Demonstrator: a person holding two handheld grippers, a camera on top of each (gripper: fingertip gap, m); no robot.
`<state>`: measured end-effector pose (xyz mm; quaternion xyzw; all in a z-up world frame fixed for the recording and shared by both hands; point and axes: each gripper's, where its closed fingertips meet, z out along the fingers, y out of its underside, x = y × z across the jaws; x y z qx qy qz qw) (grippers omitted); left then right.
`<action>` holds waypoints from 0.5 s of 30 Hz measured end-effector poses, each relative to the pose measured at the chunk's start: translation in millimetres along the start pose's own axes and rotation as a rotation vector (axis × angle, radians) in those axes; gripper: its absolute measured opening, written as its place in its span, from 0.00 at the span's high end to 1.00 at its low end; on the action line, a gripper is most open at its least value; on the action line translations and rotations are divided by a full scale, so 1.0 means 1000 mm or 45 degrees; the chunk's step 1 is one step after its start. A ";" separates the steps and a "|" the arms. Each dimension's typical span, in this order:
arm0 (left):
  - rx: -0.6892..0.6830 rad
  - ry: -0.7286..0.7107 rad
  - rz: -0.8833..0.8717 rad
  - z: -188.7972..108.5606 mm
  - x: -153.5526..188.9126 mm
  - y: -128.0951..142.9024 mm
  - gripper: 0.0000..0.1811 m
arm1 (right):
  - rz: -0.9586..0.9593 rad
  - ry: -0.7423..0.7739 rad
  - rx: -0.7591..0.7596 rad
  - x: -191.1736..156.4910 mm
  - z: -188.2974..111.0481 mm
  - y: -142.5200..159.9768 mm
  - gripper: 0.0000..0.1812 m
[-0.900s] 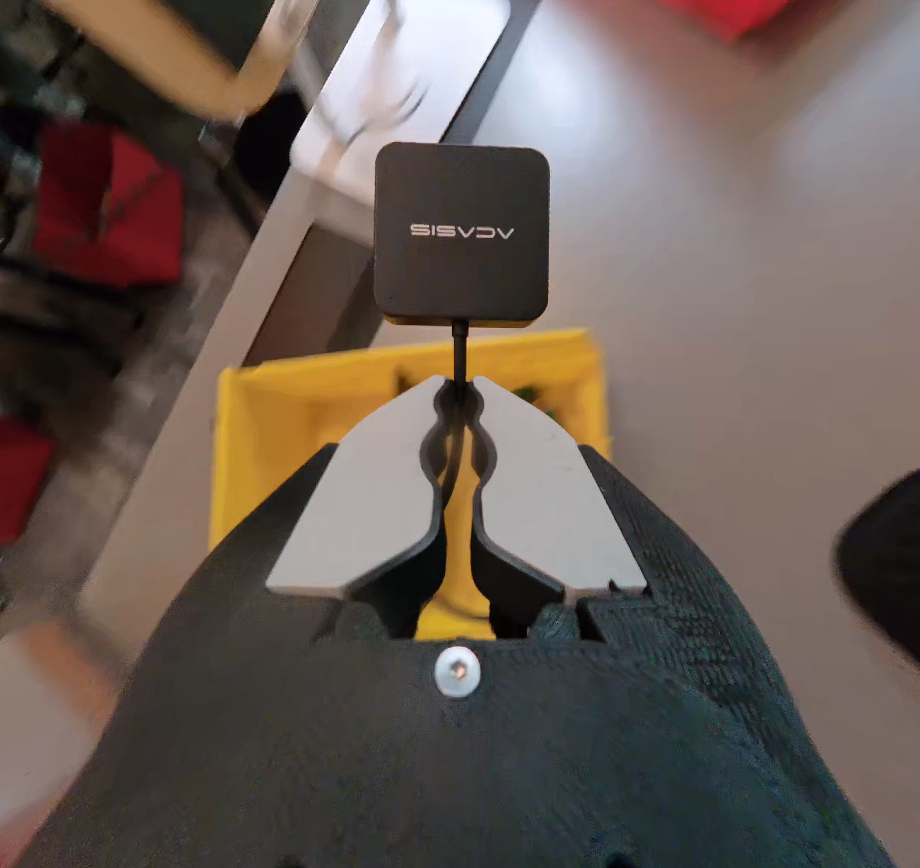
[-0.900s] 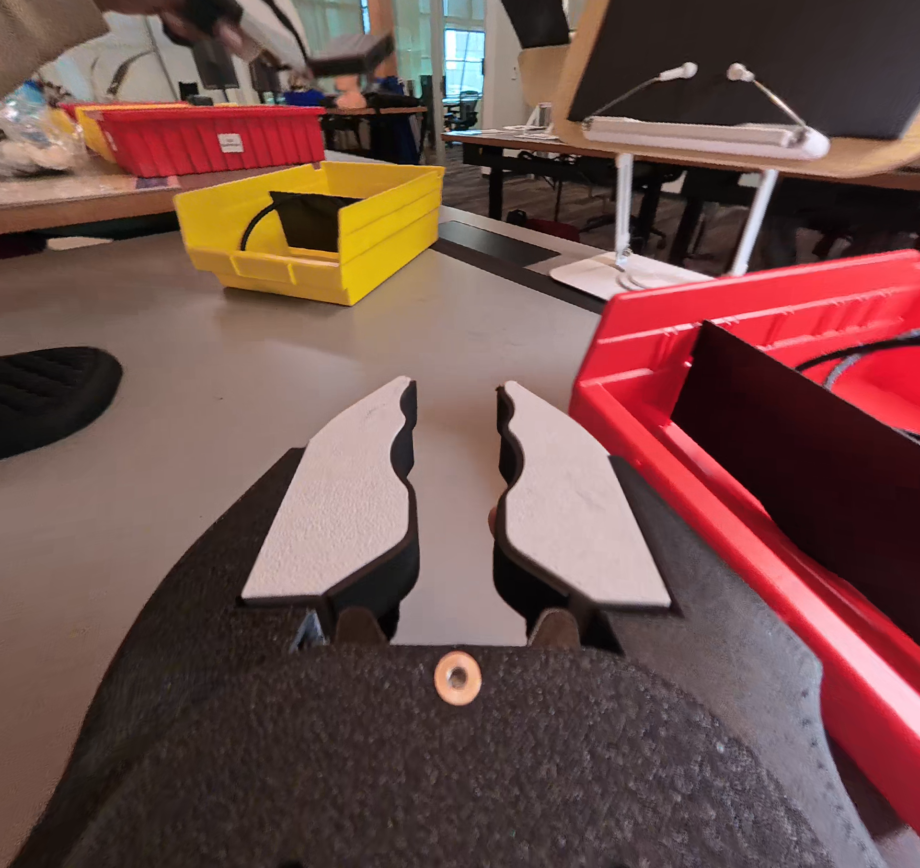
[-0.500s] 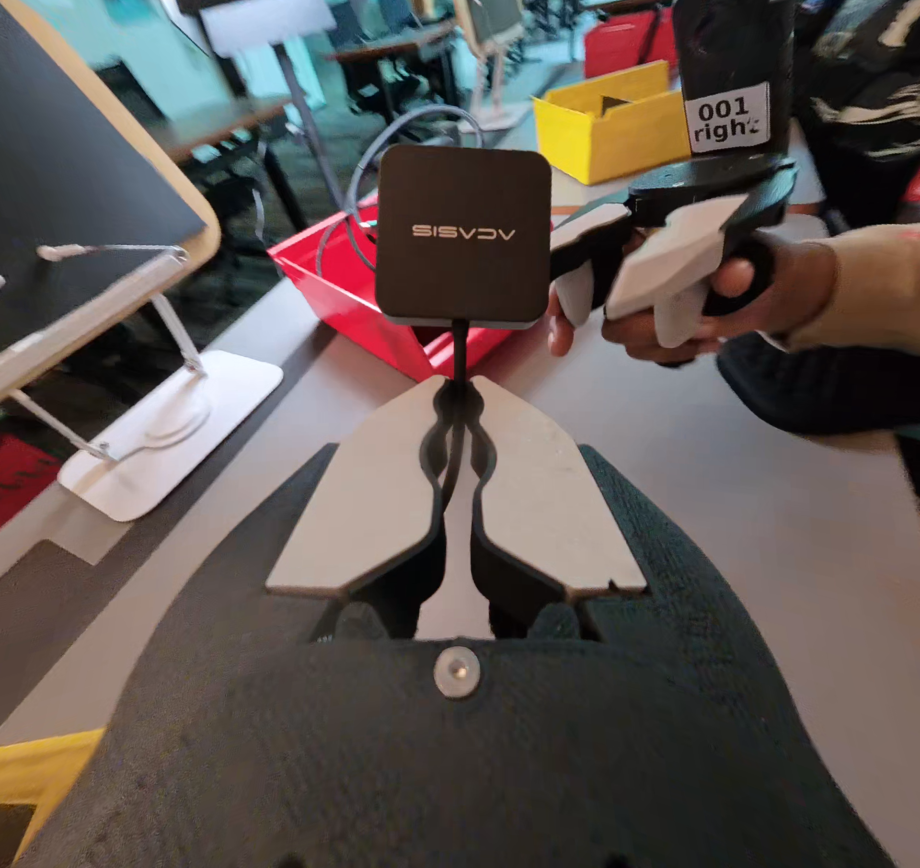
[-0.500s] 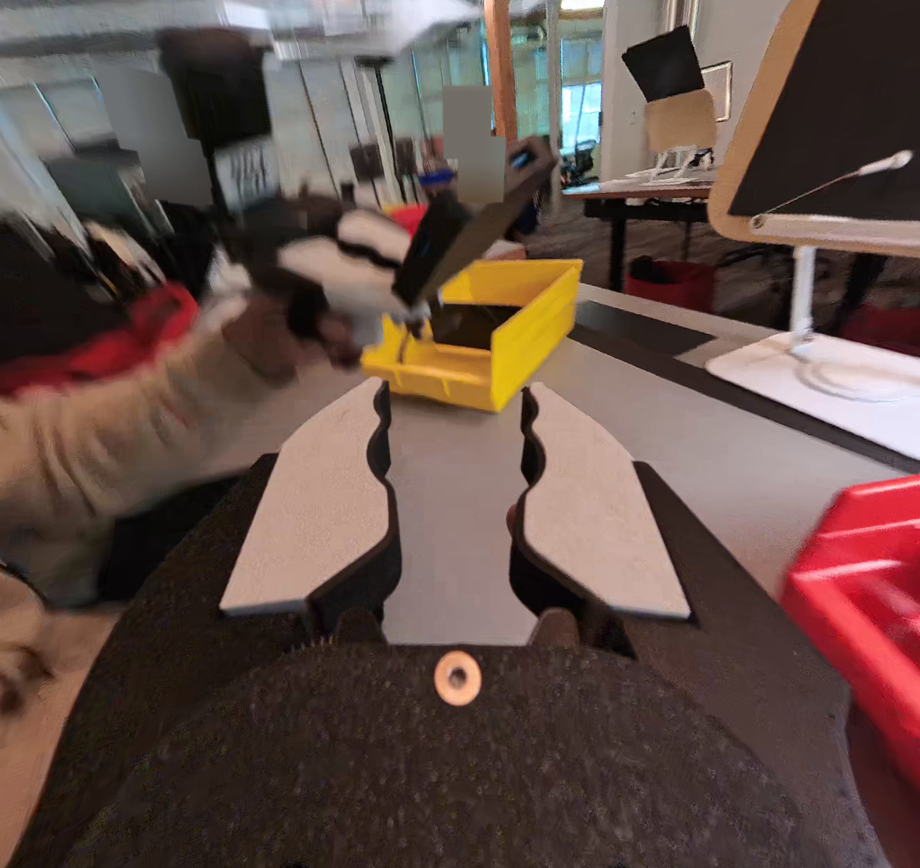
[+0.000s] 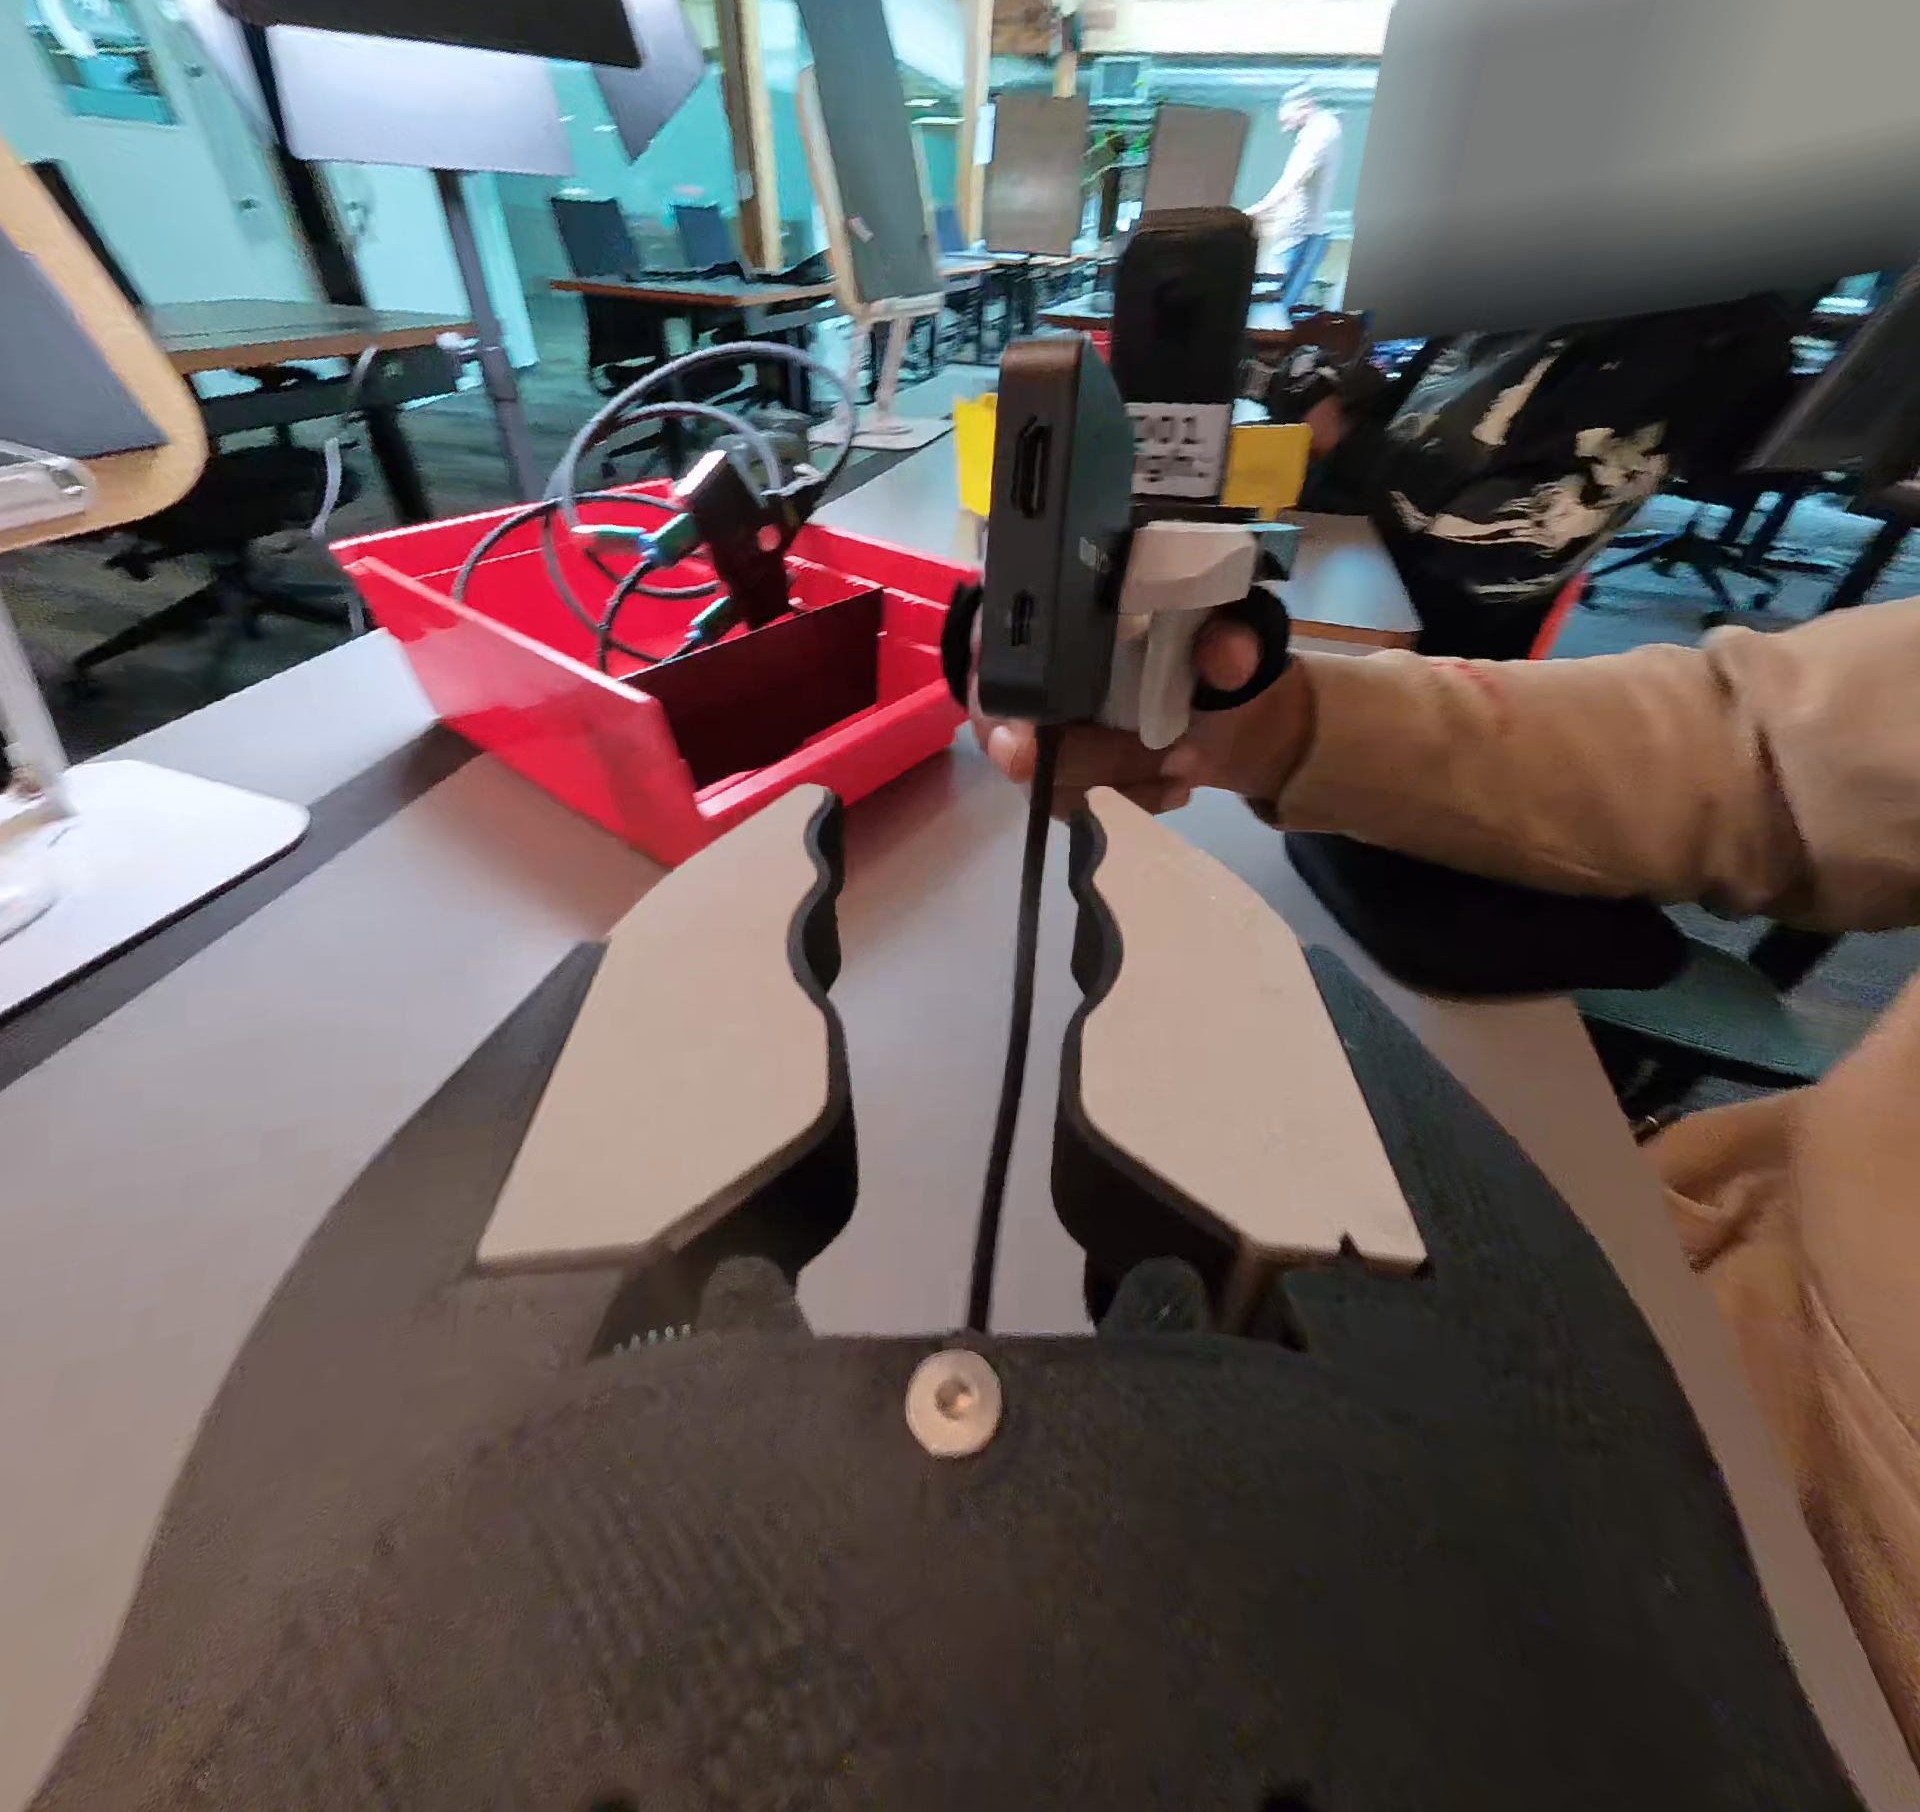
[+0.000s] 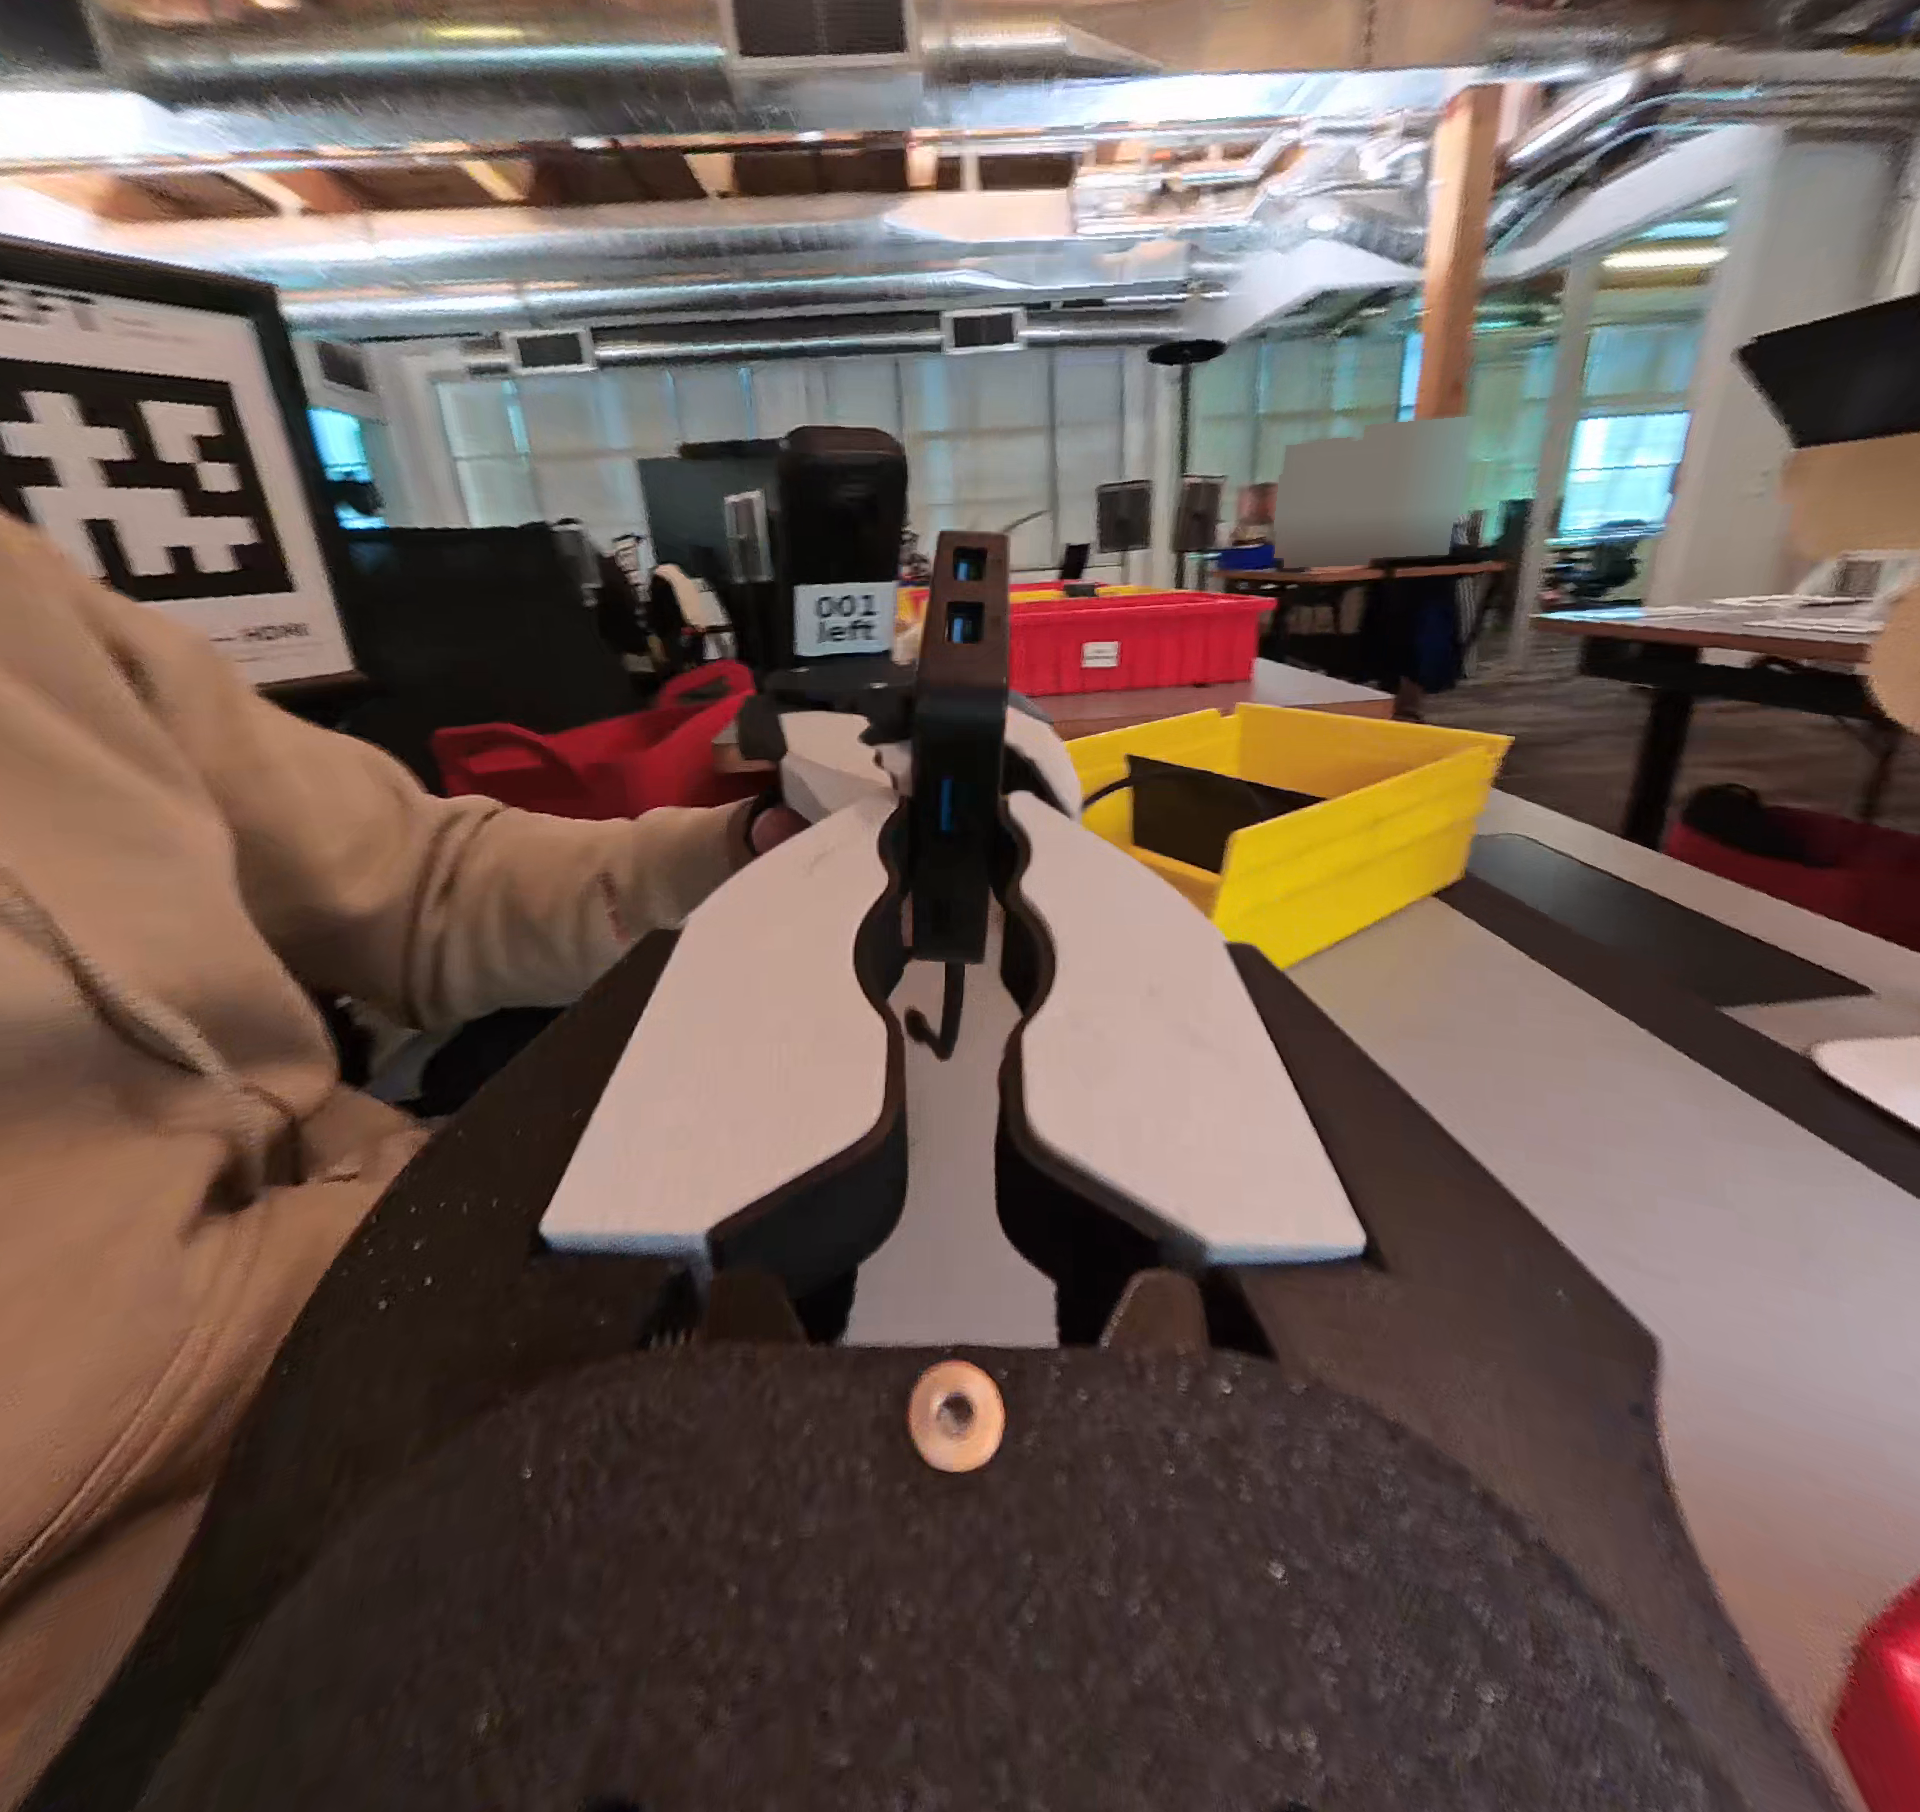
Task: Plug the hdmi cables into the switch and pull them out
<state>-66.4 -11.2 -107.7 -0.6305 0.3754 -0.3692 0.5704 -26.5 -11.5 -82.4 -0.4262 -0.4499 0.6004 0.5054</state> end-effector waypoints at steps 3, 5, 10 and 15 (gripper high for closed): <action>0.002 0.123 0.070 0.002 0.022 0.001 0.77 | 0.082 -0.200 -0.042 -0.024 0.003 0.007 0.92; 0.016 0.243 0.082 0.003 0.042 -0.001 0.78 | 0.204 -0.314 -0.034 -0.036 0.005 0.009 0.92; -0.017 0.309 0.054 0.006 0.058 0.000 0.84 | 0.401 -0.456 -0.035 -0.040 -0.001 0.013 0.93; -0.018 0.299 -0.113 0.006 0.048 0.001 0.87 | 0.471 -0.410 -0.080 -0.028 -0.002 0.027 0.93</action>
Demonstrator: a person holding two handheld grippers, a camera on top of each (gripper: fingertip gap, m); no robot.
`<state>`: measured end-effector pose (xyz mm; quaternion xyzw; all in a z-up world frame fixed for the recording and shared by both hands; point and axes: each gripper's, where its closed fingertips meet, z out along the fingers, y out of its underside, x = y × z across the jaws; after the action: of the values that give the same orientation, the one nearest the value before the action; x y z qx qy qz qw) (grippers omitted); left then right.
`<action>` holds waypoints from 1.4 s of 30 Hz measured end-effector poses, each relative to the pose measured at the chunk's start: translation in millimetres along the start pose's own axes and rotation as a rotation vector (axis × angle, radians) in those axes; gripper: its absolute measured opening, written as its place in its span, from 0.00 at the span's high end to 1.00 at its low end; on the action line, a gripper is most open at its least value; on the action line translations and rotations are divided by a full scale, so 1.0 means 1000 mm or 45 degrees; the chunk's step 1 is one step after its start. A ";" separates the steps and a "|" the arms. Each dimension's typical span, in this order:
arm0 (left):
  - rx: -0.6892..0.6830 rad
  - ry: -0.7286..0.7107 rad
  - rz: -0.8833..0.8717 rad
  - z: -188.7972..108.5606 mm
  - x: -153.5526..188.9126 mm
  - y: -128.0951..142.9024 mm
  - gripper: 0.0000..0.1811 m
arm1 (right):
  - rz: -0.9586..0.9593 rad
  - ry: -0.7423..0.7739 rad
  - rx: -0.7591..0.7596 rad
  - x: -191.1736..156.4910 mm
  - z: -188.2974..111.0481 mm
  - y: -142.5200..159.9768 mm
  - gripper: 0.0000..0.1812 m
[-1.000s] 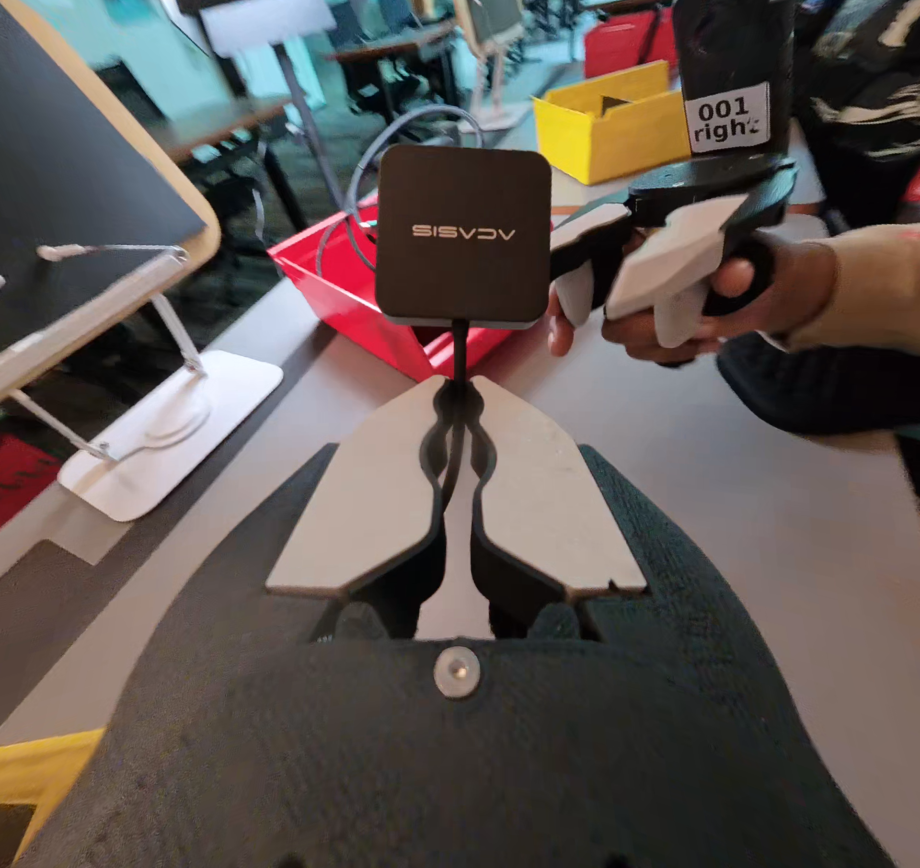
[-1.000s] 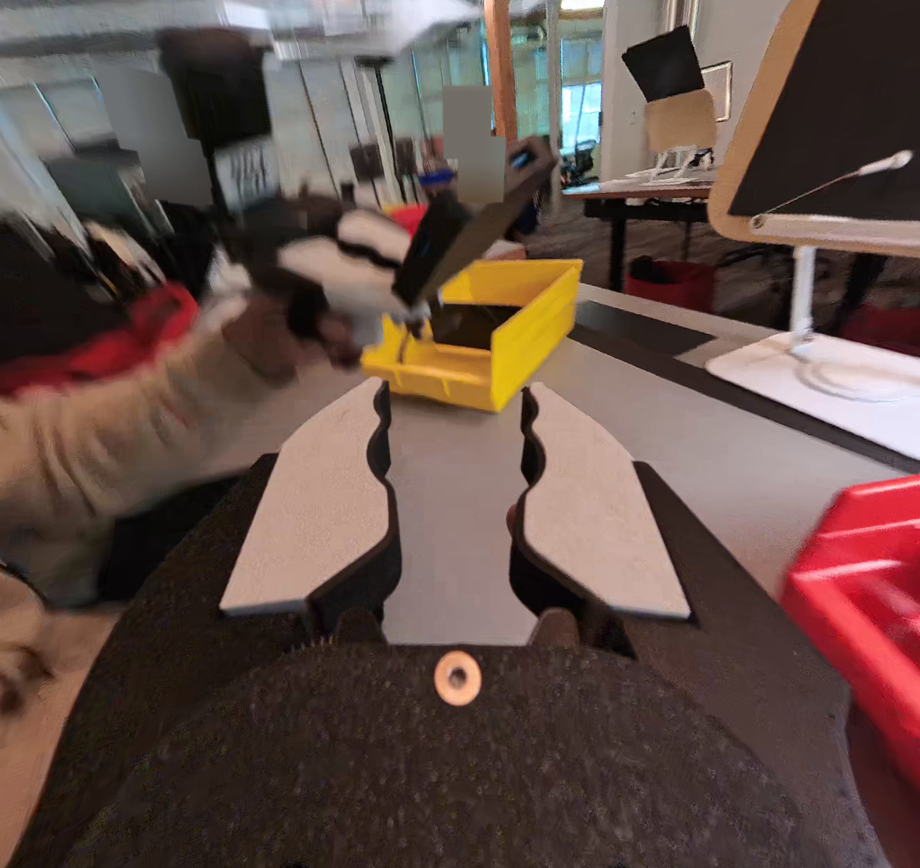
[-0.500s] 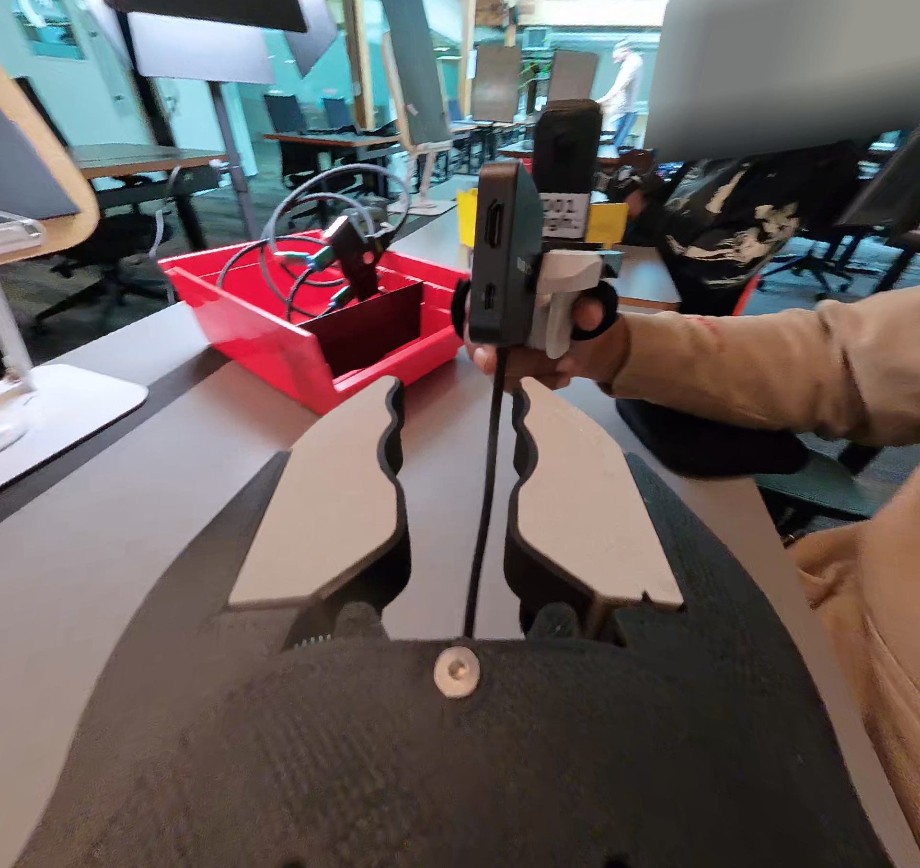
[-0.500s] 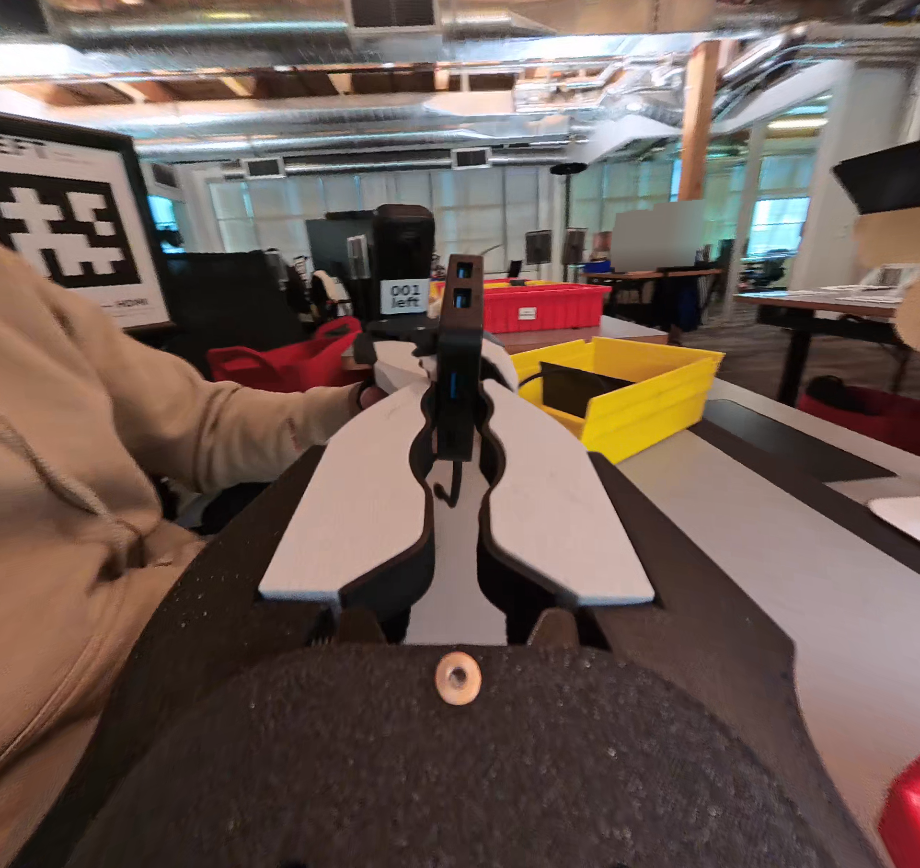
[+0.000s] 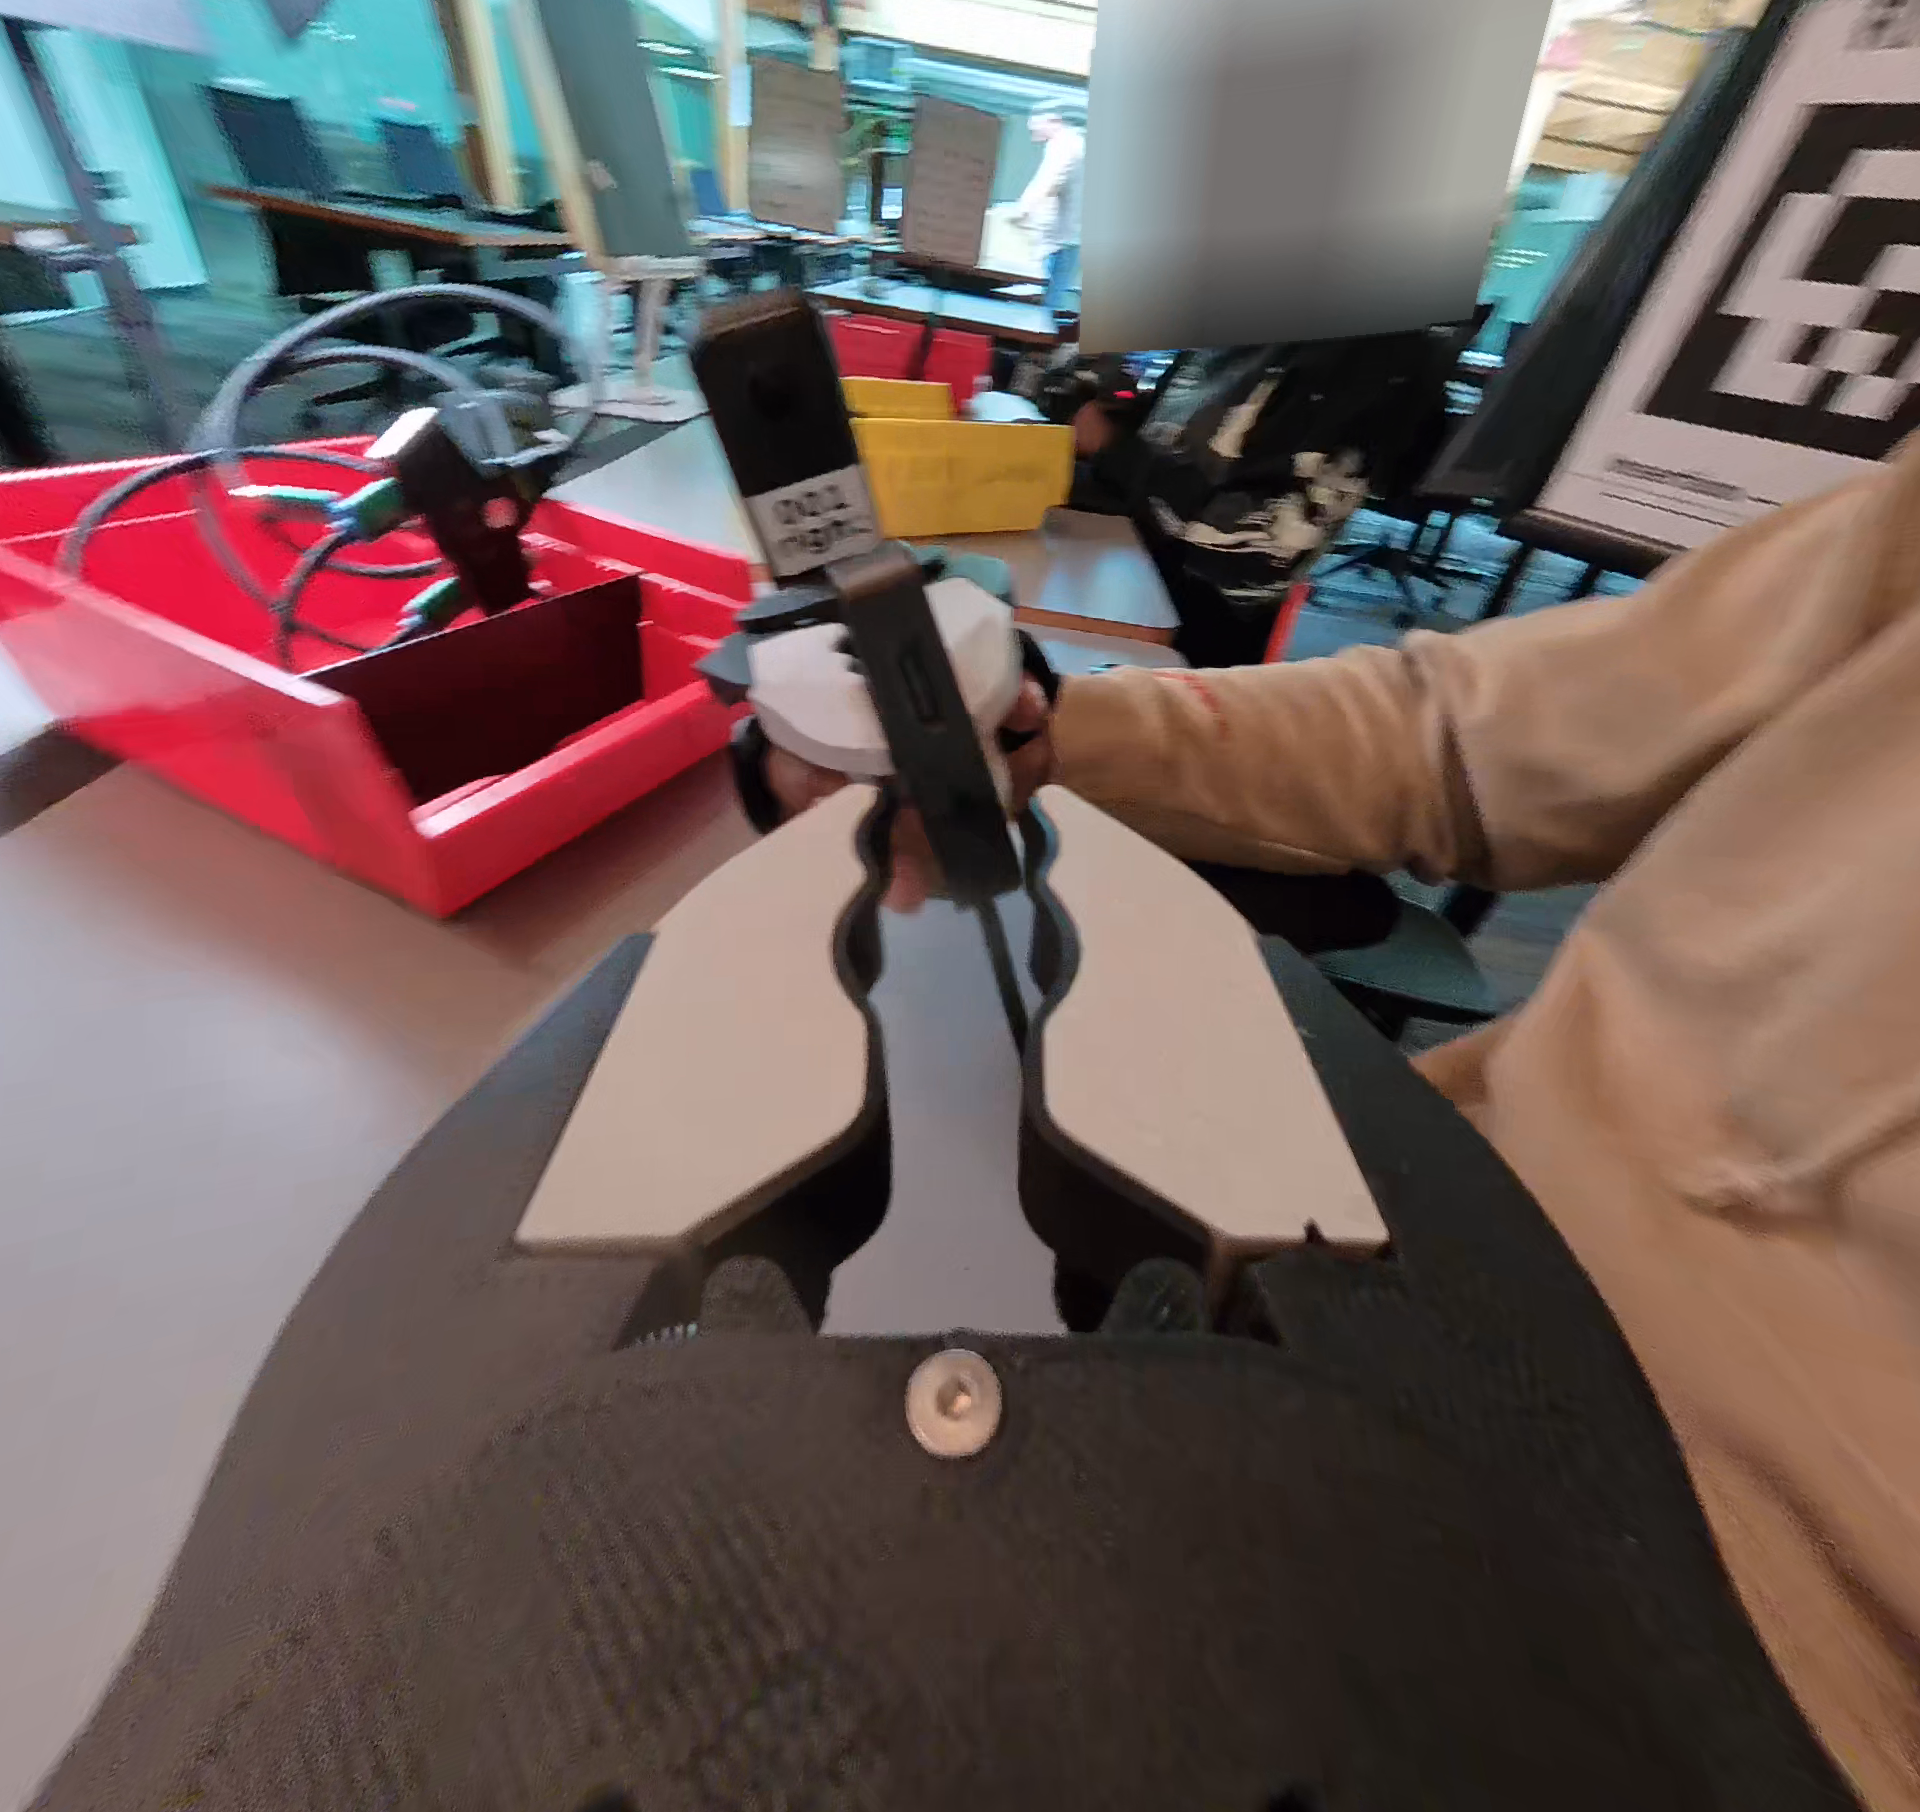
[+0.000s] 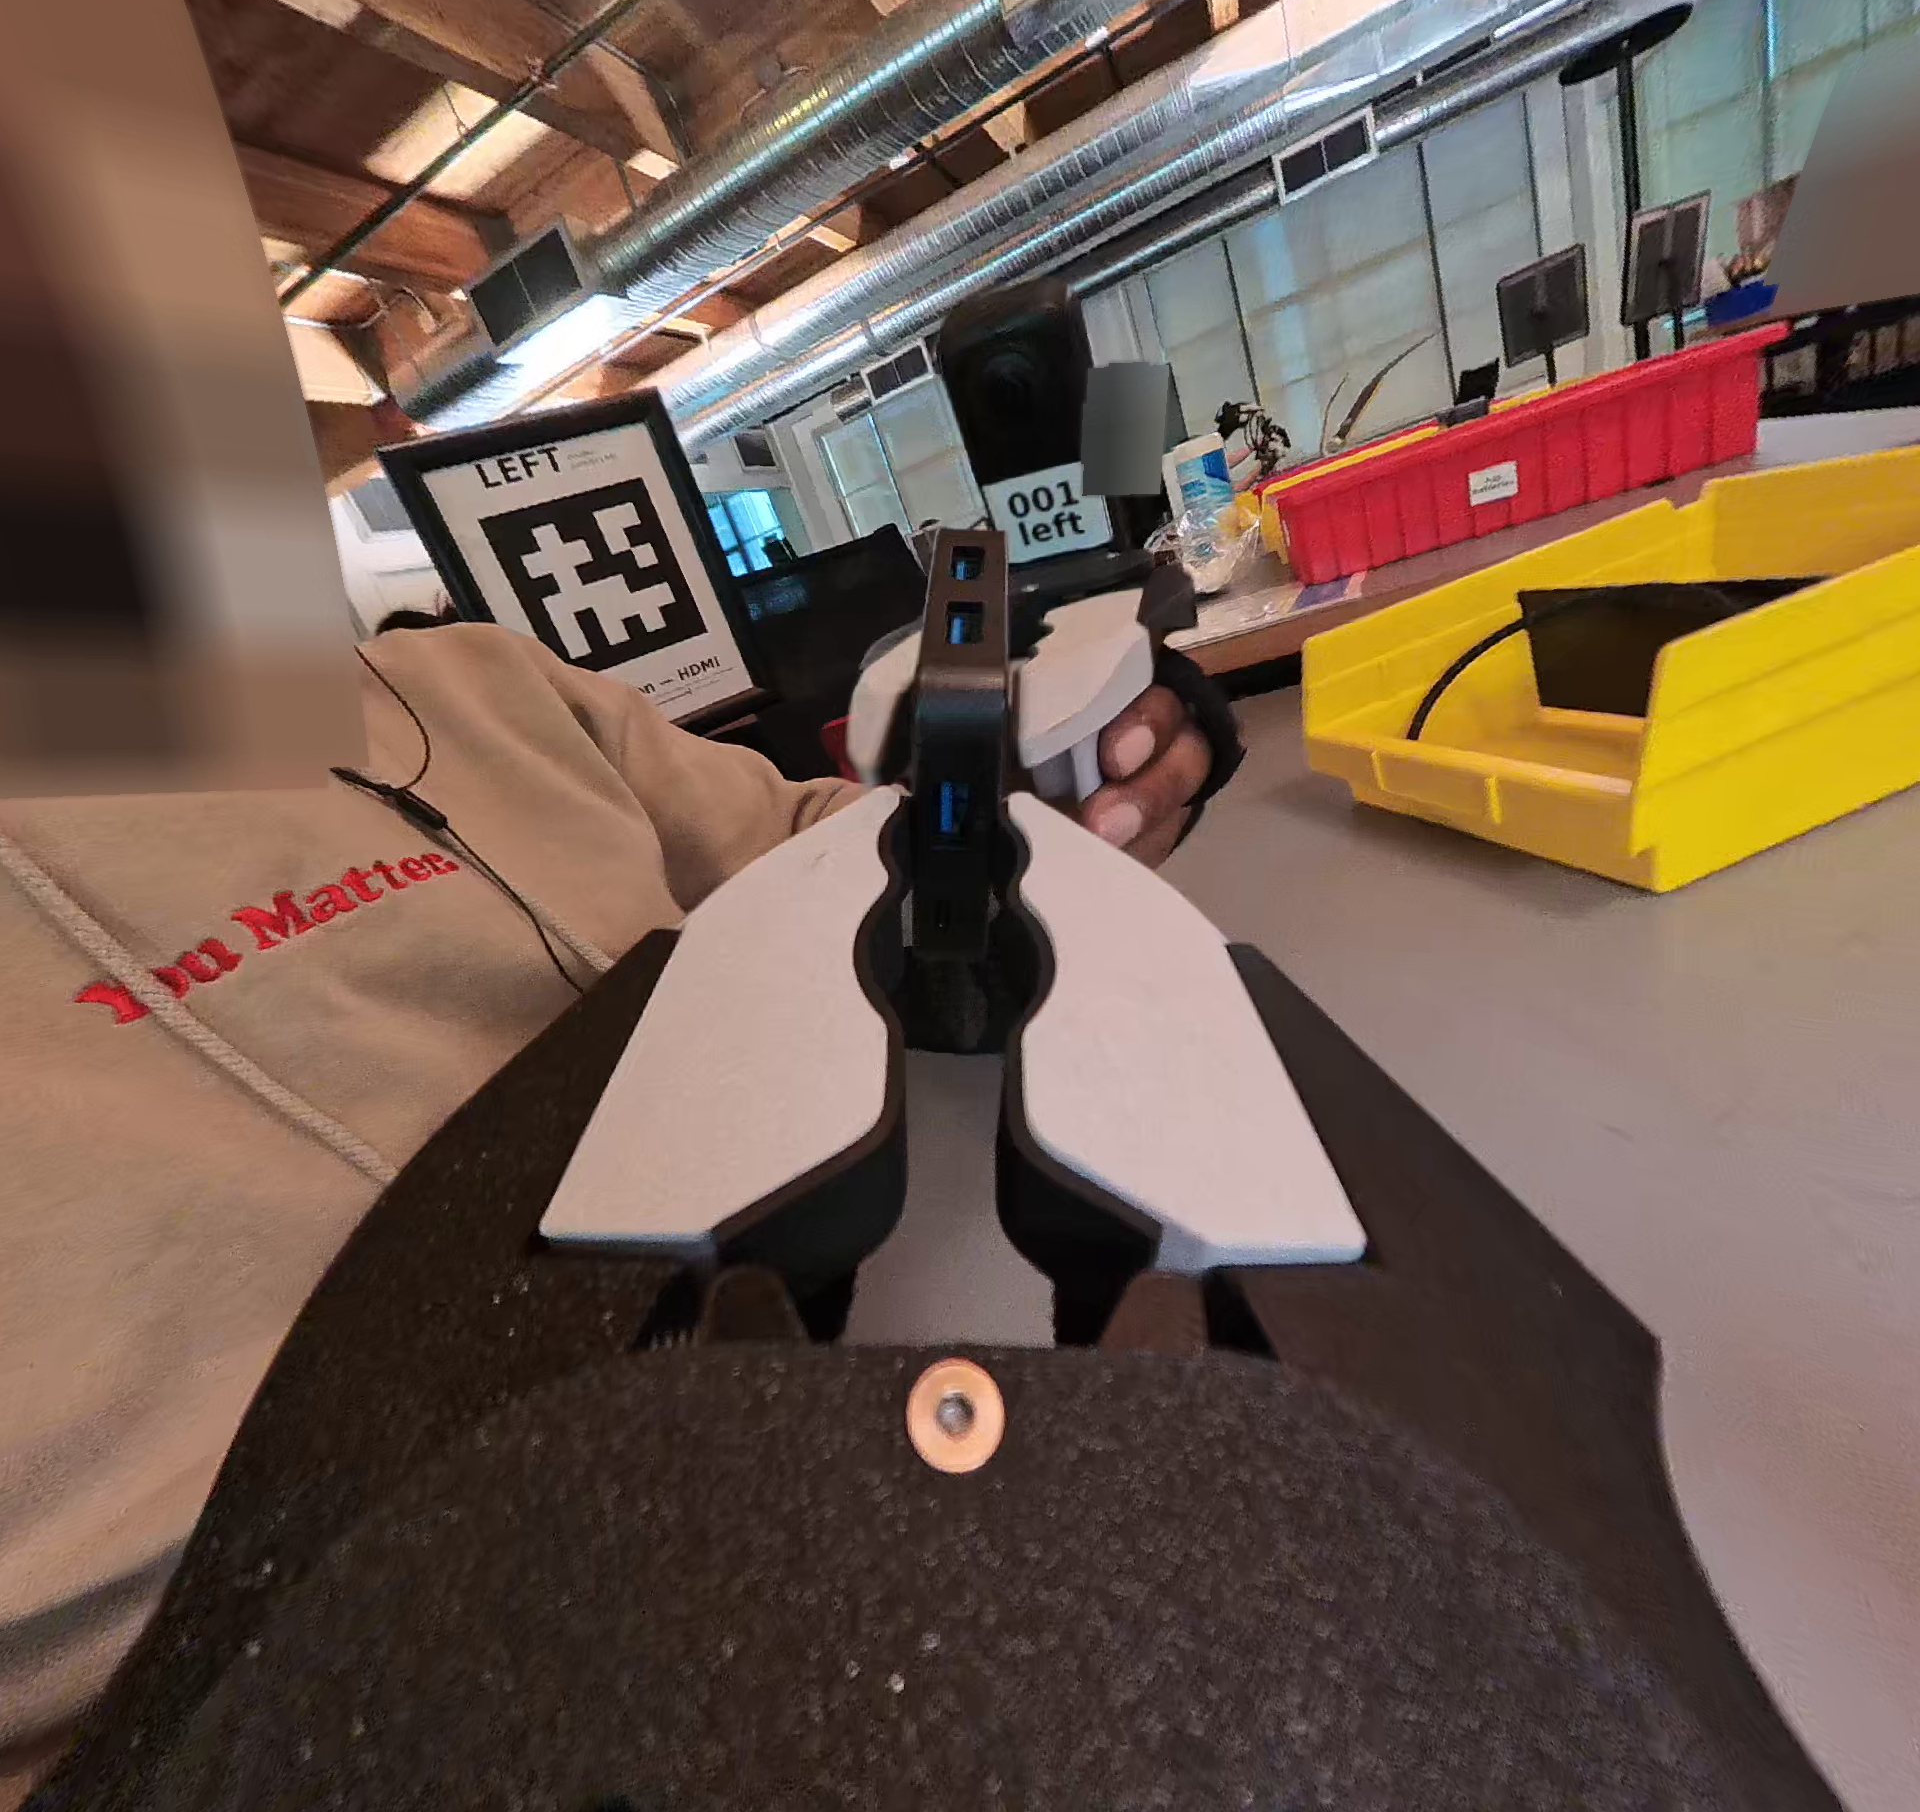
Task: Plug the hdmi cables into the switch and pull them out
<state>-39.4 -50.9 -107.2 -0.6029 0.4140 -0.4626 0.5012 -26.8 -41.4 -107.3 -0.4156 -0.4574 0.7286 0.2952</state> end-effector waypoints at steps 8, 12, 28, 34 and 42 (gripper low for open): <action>0.006 -0.139 -0.328 -0.005 -0.037 0.013 0.92 | -0.089 0.330 -0.066 0.039 -0.006 0.008 0.90; 0.132 -0.166 -0.726 -0.017 -0.065 0.021 0.92 | -0.536 0.816 -0.170 0.070 -0.026 -0.005 0.84; 0.253 -0.038 -1.031 -0.009 -0.075 0.034 0.80 | -1.813 1.208 -0.920 0.097 -0.017 0.022 0.92; -0.058 -0.043 -0.422 -0.009 -0.056 0.045 0.72 | -0.519 0.619 -0.380 0.057 -0.008 0.021 0.93; -0.061 -0.049 -0.107 0.006 -0.034 0.041 0.92 | -0.219 0.391 -0.353 0.040 0.001 0.035 0.92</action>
<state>-42.7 -22.8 -152.7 -0.6404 0.3896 -0.4614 0.4746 -48.7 -23.7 -152.8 -0.5178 -0.5366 0.5591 0.3624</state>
